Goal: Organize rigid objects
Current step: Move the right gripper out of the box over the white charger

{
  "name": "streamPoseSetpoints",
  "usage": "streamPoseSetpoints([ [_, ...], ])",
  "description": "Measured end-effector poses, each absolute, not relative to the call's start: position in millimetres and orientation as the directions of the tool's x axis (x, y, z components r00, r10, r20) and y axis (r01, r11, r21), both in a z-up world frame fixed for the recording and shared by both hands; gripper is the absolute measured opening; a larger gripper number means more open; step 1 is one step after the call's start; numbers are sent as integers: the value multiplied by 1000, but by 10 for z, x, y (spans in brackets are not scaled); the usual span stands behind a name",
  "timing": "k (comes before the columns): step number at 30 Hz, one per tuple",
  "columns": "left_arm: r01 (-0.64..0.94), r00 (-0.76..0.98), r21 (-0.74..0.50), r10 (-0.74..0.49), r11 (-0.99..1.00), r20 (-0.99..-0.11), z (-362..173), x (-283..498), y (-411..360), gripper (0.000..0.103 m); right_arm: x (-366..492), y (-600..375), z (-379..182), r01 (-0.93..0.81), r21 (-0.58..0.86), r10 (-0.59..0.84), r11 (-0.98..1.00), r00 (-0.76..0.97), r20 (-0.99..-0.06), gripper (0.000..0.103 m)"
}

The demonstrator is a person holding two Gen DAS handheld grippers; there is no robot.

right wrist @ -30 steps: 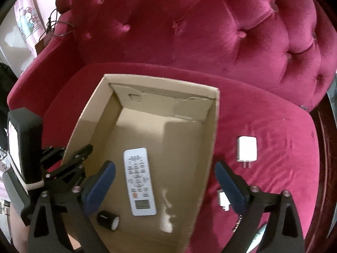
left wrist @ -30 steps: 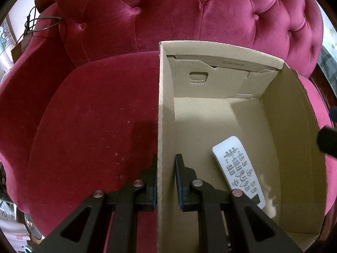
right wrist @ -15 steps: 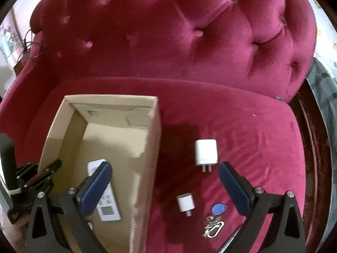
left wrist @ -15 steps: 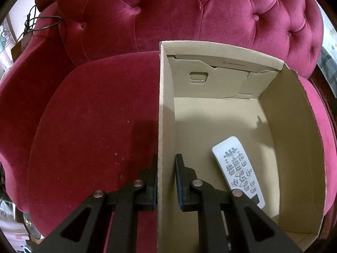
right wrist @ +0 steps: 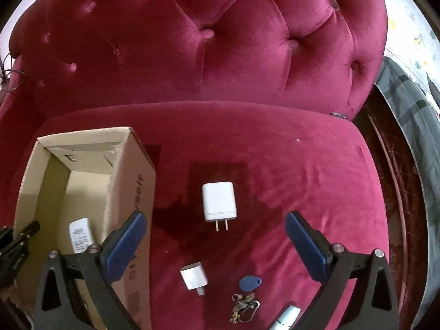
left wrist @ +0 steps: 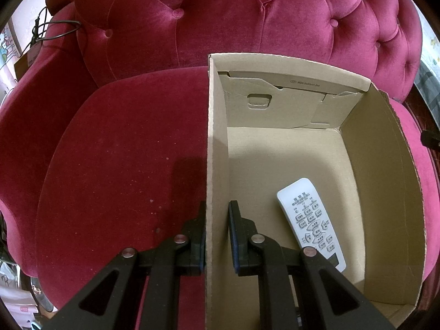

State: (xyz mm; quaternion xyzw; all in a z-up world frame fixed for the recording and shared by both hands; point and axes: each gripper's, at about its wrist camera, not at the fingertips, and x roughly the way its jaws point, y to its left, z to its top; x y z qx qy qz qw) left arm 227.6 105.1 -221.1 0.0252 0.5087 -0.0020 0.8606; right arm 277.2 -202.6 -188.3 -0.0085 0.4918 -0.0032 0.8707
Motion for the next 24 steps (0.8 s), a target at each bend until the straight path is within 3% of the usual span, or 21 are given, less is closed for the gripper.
streamPoseSetpoints([
  [24,26,479,45,27,999,-878,-2216,2290,1053,15,2885,-2226,-2431,7,-4,-7,1000,541,-841,103],
])
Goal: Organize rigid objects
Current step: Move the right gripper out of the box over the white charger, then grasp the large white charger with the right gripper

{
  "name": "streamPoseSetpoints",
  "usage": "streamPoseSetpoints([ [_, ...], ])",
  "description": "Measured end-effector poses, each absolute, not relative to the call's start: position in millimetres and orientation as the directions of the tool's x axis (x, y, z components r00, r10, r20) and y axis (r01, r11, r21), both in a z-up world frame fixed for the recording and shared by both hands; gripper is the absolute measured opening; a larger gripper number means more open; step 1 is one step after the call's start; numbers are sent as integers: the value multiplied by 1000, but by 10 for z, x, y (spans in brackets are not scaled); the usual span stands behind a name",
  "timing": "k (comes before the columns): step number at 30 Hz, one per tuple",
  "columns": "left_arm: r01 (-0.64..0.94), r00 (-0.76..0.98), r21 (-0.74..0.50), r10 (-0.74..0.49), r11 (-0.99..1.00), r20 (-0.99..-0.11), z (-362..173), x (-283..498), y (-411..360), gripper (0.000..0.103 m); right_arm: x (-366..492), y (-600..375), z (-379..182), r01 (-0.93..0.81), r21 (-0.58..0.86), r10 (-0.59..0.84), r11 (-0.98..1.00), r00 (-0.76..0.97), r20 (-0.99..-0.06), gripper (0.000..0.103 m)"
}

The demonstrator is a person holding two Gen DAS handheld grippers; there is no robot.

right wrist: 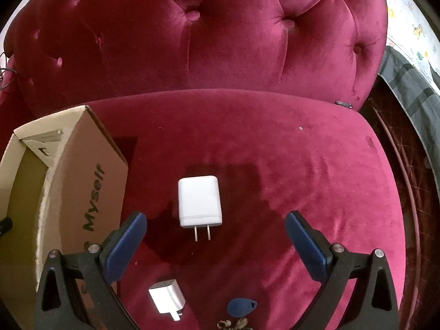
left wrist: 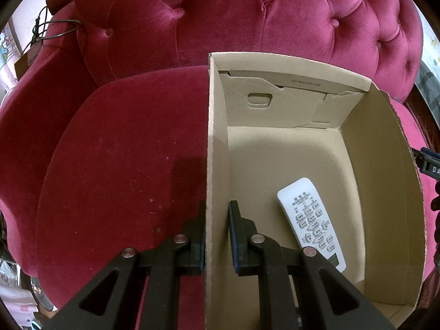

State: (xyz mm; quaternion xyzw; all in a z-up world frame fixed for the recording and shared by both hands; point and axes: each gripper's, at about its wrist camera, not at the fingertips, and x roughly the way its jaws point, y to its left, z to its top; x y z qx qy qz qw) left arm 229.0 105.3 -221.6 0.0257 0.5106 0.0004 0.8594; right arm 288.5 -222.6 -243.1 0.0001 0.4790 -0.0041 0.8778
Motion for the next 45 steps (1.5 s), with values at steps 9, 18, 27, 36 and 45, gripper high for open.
streamPoseSetpoints([
  [9,25,477,49,31,998,-878,-2228,2296,1042,14,3056,-2210,-2662,-6,2,5,1000,521,-854,96],
  [18,27,473,36,19,999,-881,-2229,2305,1073,14,3225,-2141,-2840,-24,13,23,1000,480,-877,75],
  [27,27,470,32,16,999,-883,-2238,2317,1077,15,3320,-2119,-2928,-18,33,37,999,451,-892,46],
  [36,27,471,36,19,999,-882,-2239,2306,1061,14,3273,-2128,-2888,-7,34,34,999,446,-894,46],
  [45,27,471,34,17,999,-882,-2240,2310,1061,14,3120,-2101,-2823,-10,23,25,1000,450,-893,46],
])
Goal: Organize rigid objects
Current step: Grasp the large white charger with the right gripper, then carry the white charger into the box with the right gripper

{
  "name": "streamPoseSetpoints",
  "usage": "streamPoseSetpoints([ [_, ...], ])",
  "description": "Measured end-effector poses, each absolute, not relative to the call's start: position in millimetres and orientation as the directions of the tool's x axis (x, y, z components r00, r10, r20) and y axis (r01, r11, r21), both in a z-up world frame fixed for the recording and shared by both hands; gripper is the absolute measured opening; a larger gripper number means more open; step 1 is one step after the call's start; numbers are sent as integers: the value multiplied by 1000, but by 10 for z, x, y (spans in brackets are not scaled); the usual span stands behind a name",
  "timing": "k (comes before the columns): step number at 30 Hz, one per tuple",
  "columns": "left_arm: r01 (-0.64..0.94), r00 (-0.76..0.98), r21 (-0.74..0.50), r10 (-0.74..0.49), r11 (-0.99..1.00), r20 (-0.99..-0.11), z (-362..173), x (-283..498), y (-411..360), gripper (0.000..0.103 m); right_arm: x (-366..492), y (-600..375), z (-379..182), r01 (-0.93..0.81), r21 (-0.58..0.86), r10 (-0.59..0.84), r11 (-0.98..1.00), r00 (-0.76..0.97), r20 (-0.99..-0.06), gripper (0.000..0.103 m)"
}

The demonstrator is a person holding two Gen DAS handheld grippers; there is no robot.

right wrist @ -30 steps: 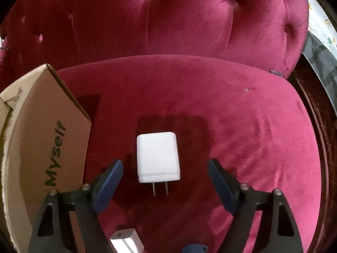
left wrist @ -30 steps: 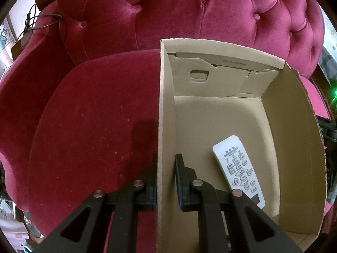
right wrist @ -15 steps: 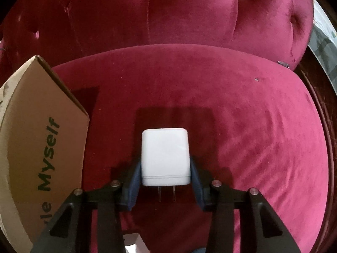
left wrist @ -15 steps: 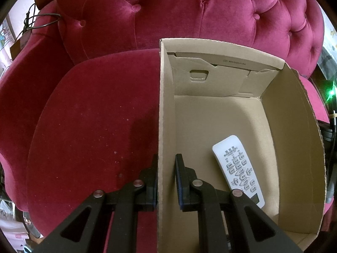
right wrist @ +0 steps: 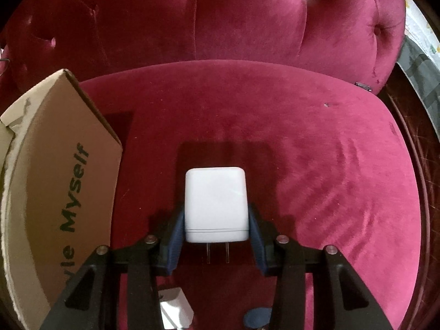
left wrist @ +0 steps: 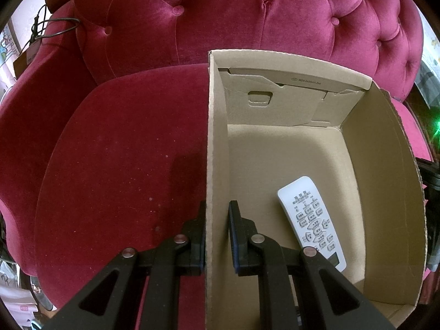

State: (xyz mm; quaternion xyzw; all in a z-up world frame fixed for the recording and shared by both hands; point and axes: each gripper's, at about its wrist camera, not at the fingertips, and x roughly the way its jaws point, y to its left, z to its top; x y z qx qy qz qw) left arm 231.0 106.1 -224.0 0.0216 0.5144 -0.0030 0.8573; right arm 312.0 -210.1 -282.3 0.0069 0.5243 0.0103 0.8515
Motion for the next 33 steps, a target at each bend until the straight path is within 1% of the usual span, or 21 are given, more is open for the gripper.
streamPoseSetpoints([
  [20,29,471,22,6,999,-882,-2232,2304,1101,14,2982,-2030,-2499,-16,-25,-16,1000,398,-917,46],
  [33,31,473,29,11,999,-881,-2234,2302,1085,15,2775,-1857,-1984,-35,-37,-17,999,450,-893,46],
])
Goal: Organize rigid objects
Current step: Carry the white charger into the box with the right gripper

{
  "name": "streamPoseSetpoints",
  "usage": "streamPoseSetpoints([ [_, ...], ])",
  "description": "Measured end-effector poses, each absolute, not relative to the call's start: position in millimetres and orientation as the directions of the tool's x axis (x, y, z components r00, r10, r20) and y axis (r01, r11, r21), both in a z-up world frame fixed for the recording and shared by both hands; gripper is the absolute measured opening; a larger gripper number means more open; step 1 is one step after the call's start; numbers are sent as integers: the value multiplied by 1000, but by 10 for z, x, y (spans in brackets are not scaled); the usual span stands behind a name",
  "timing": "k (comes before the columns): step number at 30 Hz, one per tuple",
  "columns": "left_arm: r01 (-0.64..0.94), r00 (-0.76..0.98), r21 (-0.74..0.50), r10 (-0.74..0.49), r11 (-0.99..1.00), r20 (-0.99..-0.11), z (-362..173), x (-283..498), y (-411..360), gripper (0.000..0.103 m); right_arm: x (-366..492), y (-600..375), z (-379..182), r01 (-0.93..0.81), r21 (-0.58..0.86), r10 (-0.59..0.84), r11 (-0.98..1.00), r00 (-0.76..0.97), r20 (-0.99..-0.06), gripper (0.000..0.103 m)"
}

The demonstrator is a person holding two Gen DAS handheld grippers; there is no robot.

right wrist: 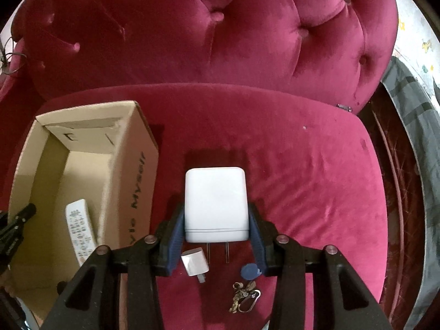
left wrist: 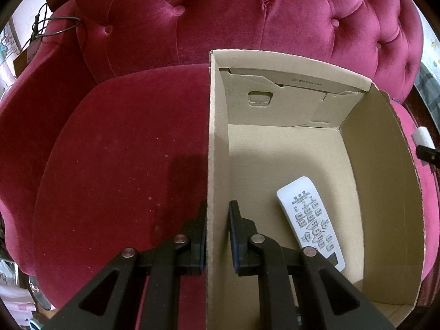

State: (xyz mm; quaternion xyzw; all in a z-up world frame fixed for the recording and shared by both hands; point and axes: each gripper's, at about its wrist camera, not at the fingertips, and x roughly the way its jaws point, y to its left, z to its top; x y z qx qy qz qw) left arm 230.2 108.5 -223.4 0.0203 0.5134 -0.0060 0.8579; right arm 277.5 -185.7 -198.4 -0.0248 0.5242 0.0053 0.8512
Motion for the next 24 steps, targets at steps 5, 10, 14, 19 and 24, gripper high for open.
streamPoseSetpoints([
  [5,32,473,26,8,999,-881,-2232,2303,1096,14,2701,-1749,-1756,-48,-38,-11,998,476,-879,46],
  [10,33,473,33,13,999,-881,-2231,2299,1093,14,2627,-1620,-1552,-70,-32,8,997,504,-864,46],
  [14,32,472,31,12,999,-882,-2234,2305,1092,14,2583,-1536,-1443,-90,-24,27,996,523,-852,46],
  [19,33,472,30,11,999,-882,-2230,2306,1090,14,2550,-1380,-1327,-120,-11,56,993,539,-840,46],
  [24,33,472,30,10,999,-881,-2229,2299,1091,14,2516,-1188,-1304,-158,5,91,987,542,-835,46],
])
